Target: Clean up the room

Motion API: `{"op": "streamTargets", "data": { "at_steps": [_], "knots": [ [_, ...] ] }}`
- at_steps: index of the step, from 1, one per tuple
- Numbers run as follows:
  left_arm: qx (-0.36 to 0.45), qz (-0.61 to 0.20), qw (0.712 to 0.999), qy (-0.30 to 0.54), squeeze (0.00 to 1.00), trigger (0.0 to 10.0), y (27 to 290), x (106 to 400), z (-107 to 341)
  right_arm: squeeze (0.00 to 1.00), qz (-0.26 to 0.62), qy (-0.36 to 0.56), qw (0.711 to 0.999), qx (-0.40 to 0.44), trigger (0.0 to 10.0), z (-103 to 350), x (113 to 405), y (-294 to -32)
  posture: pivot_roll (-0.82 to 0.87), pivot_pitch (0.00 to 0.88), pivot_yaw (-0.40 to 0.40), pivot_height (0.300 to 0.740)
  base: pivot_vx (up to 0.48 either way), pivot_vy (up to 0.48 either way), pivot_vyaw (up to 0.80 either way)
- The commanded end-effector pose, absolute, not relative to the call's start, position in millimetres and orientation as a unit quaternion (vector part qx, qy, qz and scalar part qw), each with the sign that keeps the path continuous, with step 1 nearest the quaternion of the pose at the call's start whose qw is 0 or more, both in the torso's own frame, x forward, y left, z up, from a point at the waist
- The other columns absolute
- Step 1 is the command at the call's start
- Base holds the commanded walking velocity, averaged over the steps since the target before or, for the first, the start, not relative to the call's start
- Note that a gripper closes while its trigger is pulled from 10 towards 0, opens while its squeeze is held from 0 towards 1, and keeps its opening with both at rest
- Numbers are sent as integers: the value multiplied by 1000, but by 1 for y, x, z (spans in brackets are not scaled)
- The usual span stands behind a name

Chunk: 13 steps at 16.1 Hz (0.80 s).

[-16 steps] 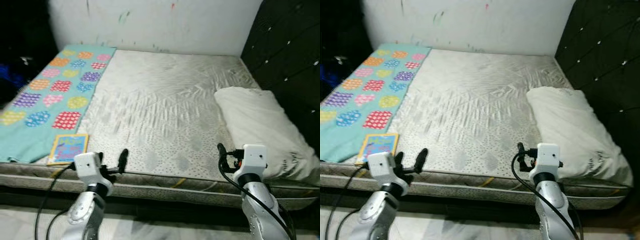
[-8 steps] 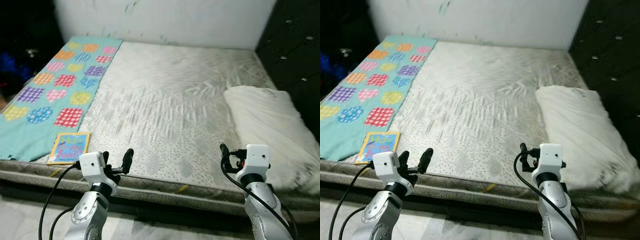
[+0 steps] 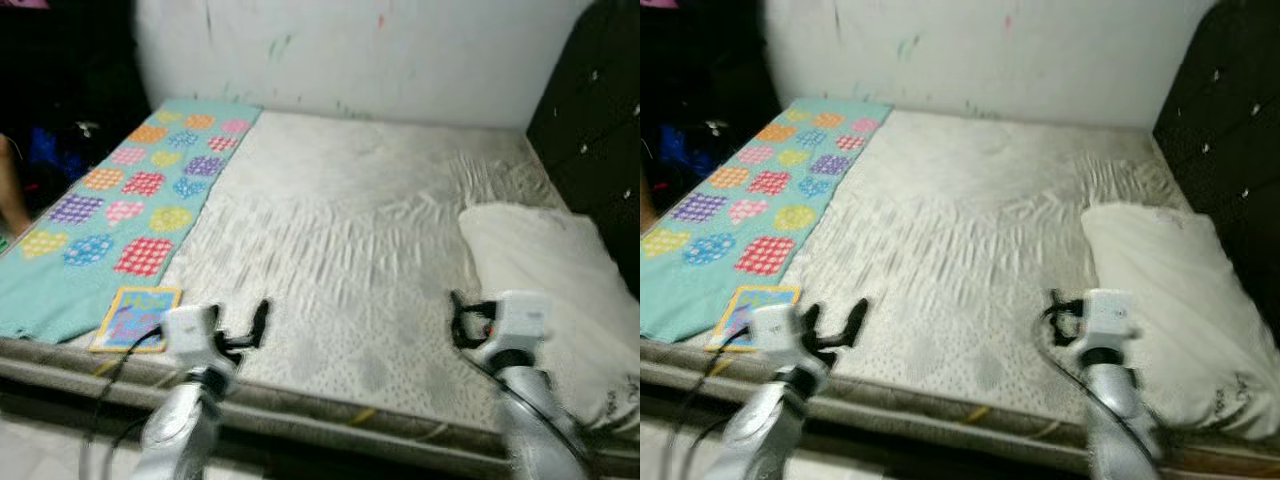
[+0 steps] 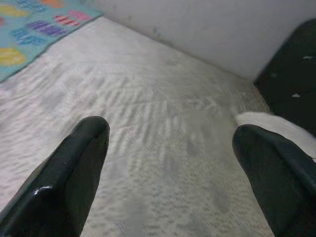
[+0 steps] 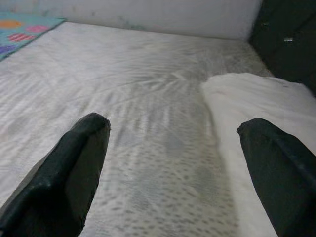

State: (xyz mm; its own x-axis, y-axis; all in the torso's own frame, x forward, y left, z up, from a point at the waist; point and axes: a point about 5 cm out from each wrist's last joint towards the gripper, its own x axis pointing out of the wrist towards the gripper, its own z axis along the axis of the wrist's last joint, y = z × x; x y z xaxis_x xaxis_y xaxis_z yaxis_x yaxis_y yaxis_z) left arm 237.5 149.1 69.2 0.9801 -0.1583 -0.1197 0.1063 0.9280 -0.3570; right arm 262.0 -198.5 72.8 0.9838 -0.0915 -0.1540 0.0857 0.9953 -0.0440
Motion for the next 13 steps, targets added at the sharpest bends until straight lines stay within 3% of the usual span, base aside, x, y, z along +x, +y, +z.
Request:
{"op": "streamTargets", "data": {
  "at_steps": [1, 4, 10, 13],
  "knots": [
    [-172, -61, 980, 75, 0, 10000, 149, 239, 70, 0, -46, 76, 996, -19, 10000, 76, 263, -200, -91, 0, -19, 740, 0, 0, 0],
    [-183, -50, 979, 79, 0, 10000, 151, 239, 68, 0, -44, 80, 996, -22, 10000, 76, 264, -201, -91, 0, -22, 740, 0, 0, 0],
    [-194, -43, 977, 82, 0, 10000, 152, 240, 68, 0, -43, 83, 995, -22, 10000, 75, 264, -201, -91, 0, -22, 740, 0, 0, -767],
    [-196, -45, 976, 83, 0, 10000, 152, 240, 68, 0, -42, 85, 995, -22, 10000, 75, 264, -201, -92, 0, -22, 740, 0, 0, -450]
  ]
}}
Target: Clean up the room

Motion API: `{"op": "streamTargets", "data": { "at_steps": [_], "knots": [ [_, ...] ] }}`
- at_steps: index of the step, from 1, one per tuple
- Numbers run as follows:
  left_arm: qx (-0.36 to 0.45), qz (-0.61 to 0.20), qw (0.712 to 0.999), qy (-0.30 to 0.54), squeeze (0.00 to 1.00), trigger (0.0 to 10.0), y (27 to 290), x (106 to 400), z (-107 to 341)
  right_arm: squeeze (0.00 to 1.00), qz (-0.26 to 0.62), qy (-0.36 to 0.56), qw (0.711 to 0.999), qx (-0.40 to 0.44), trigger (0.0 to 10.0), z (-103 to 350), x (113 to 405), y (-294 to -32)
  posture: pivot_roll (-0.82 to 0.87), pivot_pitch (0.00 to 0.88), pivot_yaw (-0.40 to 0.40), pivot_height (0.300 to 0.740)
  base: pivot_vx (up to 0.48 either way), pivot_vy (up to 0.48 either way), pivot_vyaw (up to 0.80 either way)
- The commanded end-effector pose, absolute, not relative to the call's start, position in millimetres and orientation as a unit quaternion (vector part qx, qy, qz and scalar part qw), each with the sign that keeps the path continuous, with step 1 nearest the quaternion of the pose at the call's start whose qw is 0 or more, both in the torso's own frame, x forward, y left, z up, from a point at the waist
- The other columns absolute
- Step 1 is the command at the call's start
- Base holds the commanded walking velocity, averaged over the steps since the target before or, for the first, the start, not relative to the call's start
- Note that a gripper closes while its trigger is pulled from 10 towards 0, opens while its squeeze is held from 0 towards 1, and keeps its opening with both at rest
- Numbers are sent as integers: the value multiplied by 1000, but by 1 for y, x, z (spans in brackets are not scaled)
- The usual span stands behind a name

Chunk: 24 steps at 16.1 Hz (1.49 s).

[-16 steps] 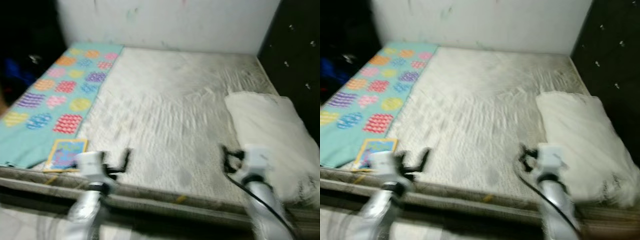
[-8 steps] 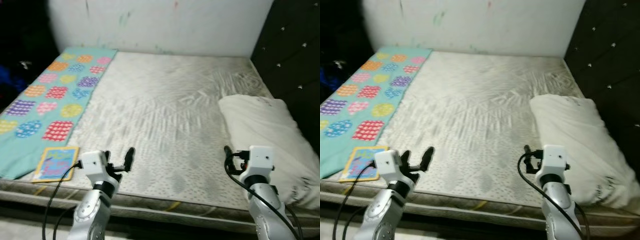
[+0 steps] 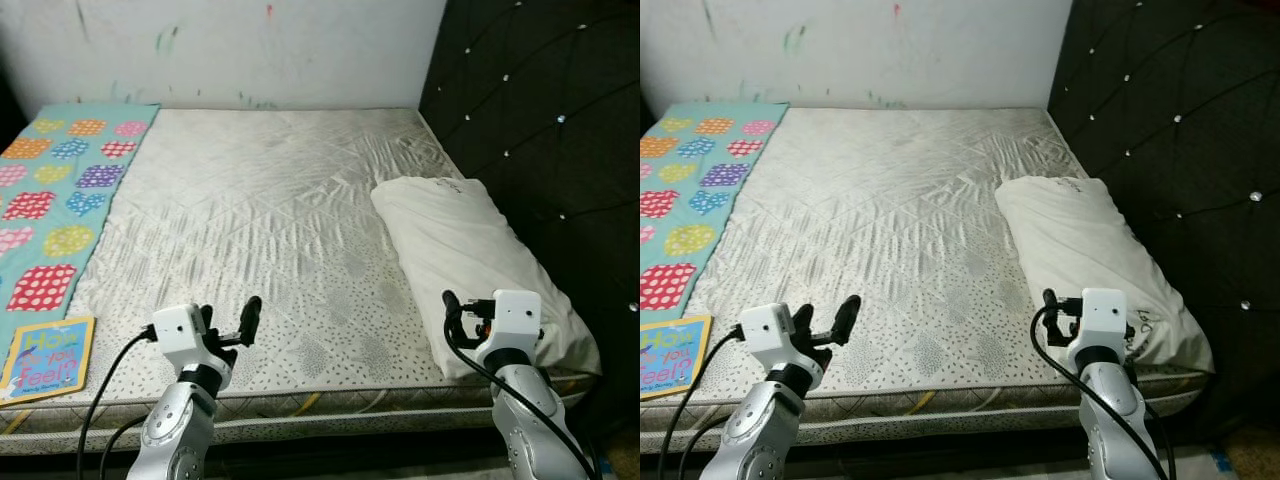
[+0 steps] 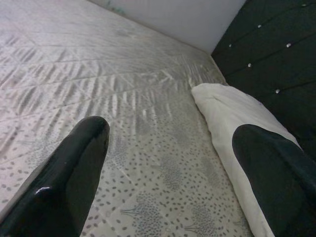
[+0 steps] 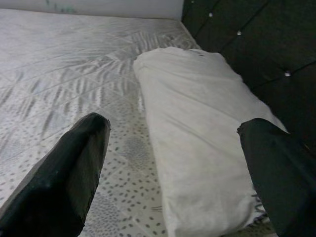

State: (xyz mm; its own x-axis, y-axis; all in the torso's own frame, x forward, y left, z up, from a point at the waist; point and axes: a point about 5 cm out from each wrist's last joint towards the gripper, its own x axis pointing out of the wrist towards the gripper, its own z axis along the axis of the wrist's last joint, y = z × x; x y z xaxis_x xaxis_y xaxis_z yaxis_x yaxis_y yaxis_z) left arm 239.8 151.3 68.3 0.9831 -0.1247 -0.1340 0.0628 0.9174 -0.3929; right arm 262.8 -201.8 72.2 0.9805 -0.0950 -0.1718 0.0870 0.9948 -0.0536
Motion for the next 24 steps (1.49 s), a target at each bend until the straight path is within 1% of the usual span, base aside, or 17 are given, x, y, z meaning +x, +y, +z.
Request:
{"op": "streamTargets", "data": {
  "at_steps": [1, 15, 24],
  "knots": [
    [-196, -45, 976, 83, 0, 10000, 152, 240, 68, 0, -41, 85, 995, -22, 10000, 75, 264, -201, -91, 0, -23, 740, 0, 259, 0],
    [-193, -46, 976, 86, 0, 10000, 151, 242, 67, 0, -37, 86, 995, -22, 10000, 75, 266, -200, -93, 0, -23, 740, 0, 324, 0],
    [-193, -46, 976, 87, 0, 10000, 150, 242, 67, 0, -36, 92, 995, -22, 10000, 73, 265, -201, -94, 0, -23, 740, 0, 470, 0]
  ]
}}
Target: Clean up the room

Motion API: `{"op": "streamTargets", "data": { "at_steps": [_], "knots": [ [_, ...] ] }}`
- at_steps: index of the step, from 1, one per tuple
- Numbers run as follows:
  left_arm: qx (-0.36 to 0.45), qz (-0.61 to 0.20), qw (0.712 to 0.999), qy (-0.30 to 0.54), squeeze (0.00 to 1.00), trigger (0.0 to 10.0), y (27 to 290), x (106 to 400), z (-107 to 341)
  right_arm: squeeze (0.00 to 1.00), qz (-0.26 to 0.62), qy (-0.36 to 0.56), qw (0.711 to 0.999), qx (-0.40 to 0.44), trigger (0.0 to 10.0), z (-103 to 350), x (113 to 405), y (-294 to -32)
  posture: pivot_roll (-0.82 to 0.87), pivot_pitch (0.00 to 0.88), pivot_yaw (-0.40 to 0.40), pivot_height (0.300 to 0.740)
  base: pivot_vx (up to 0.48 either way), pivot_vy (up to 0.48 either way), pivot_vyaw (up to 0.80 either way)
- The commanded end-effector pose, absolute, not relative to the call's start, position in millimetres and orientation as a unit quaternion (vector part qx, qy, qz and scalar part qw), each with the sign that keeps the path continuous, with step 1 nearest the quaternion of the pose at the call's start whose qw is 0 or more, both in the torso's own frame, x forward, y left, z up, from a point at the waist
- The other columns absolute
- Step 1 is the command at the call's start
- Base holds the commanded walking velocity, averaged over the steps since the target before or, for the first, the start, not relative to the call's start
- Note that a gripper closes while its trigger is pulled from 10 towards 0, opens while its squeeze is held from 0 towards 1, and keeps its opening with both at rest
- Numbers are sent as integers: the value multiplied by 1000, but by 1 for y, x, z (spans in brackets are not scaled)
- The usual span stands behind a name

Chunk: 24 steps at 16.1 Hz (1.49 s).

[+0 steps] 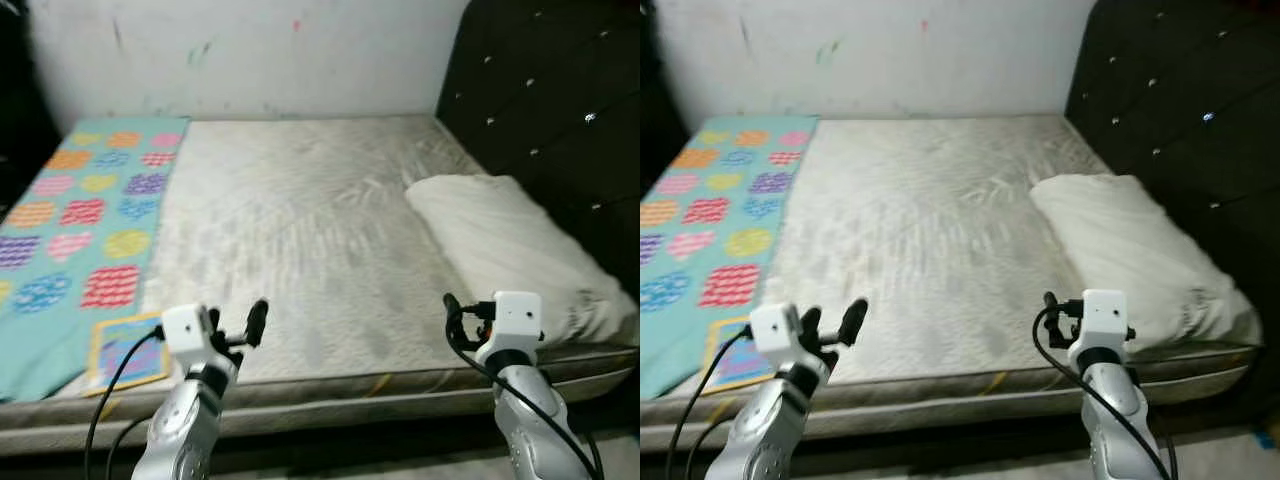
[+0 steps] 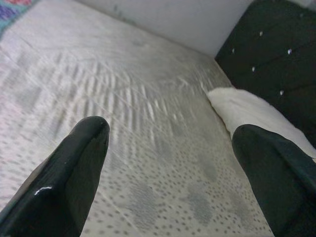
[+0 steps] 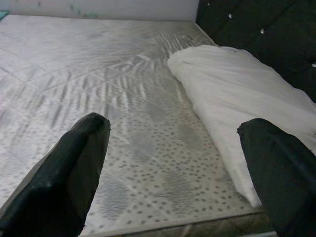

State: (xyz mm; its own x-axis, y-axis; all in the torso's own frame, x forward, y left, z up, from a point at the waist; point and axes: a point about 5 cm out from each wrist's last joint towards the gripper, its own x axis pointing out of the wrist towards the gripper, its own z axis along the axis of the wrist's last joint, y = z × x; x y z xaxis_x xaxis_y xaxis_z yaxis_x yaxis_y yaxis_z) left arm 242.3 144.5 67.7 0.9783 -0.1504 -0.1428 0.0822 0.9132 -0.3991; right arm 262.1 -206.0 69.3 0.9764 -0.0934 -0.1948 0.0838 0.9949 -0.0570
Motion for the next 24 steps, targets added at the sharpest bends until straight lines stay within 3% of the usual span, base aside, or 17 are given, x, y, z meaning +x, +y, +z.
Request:
{"op": "streamTargets", "data": {
  "at_steps": [1, 9, 24],
  "knots": [
    [-192, -46, 976, 87, 0, 10000, 150, 242, 67, 0, -36, 93, 995, -22, 10000, 73, 265, -201, -94, 0, -25, 740, 0, 480, 0],
    [-191, -44, 977, 87, 0, 10000, 151, 242, 67, 0, 1, 123, 992, -17, 10000, 65, 266, -193, -95, 0, -25, 740, 0, 460, 0],
    [-181, -37, 980, 81, 0, 10000, 151, 244, 66, 0, 120, 155, 978, -77, 10000, 56, 269, -168, -76, 0, -35, 740, 0, 0, 0]
  ]
}}
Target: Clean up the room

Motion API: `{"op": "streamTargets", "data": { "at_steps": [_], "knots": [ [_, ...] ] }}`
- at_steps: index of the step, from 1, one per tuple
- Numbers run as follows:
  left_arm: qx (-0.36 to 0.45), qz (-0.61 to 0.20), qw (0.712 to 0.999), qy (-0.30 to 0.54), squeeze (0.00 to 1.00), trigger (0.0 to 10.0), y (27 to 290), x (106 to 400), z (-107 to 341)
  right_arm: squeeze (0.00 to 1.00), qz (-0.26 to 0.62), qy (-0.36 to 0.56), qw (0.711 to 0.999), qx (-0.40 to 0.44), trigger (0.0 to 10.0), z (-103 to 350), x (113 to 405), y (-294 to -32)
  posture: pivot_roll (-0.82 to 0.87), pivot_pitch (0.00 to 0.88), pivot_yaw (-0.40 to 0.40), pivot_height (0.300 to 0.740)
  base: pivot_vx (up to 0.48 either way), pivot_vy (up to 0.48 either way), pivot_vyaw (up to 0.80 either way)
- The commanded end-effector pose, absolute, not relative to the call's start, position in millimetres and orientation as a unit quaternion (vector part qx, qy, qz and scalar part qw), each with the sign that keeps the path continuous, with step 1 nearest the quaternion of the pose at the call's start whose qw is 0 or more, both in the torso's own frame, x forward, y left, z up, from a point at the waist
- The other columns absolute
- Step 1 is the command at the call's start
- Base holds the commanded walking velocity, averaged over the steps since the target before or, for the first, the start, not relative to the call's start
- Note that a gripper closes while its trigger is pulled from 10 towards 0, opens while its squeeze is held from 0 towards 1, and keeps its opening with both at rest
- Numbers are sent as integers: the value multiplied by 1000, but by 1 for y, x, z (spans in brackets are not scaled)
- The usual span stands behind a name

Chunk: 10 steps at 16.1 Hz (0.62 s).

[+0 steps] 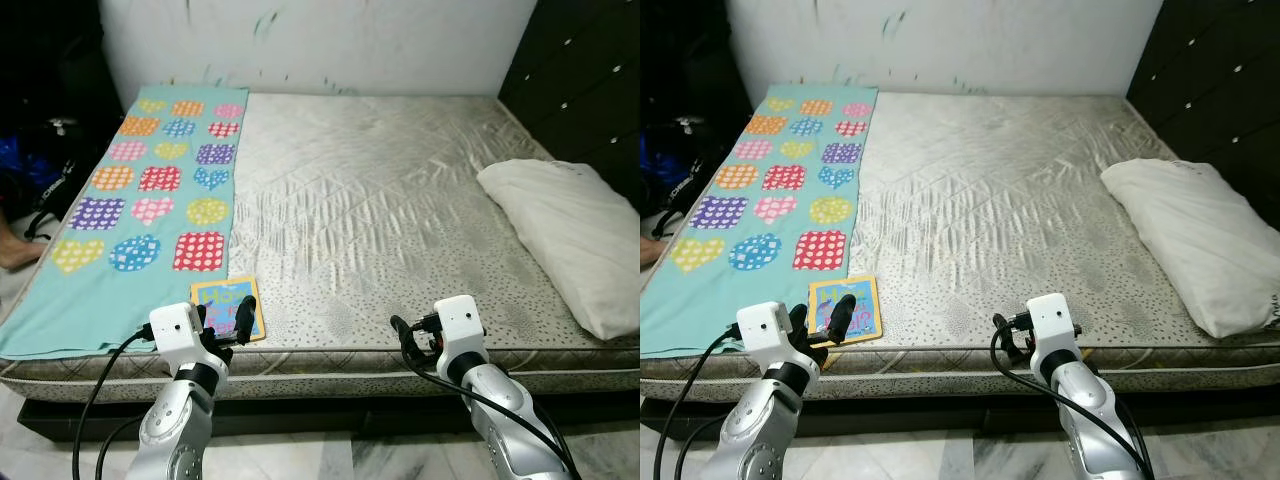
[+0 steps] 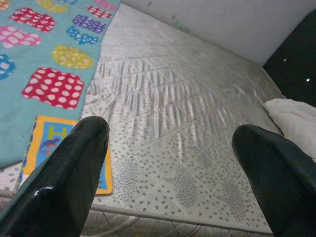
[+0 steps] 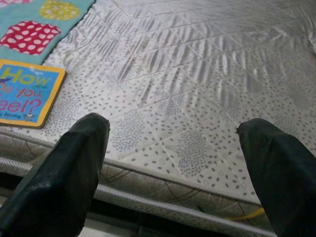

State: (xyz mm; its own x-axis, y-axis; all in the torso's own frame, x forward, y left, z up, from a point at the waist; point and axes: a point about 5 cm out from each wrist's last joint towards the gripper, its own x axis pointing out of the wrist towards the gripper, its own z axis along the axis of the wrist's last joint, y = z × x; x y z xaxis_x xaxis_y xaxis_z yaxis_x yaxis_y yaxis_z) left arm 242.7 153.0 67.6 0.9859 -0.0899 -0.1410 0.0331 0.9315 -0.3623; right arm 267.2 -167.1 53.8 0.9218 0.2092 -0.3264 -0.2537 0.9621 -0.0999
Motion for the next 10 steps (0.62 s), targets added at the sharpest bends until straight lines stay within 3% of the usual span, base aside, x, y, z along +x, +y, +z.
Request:
{"op": "streamTargets", "data": {
  "at_steps": [1, 4, 10],
  "knots": [
    [-177, -45, 980, 77, 0, 10000, 149, 245, 68, 0, 120, 155, 978, -76, 10000, 56, 269, -168, -79, 0, -33, 740, 0, 0, 0],
    [-179, -52, 980, 74, 0, 10000, 149, 246, 69, 0, 122, 154, 977, -77, 10000, 55, 270, -167, -77, 0, -31, 740, 0, 0, 0],
    [-173, -56, 980, 76, 0, 10000, 150, 246, 68, 0, 124, 154, 977, -75, 10000, 55, 269, -166, -77, 0, -28, 740, 348, 0, 0]
  ]
}}
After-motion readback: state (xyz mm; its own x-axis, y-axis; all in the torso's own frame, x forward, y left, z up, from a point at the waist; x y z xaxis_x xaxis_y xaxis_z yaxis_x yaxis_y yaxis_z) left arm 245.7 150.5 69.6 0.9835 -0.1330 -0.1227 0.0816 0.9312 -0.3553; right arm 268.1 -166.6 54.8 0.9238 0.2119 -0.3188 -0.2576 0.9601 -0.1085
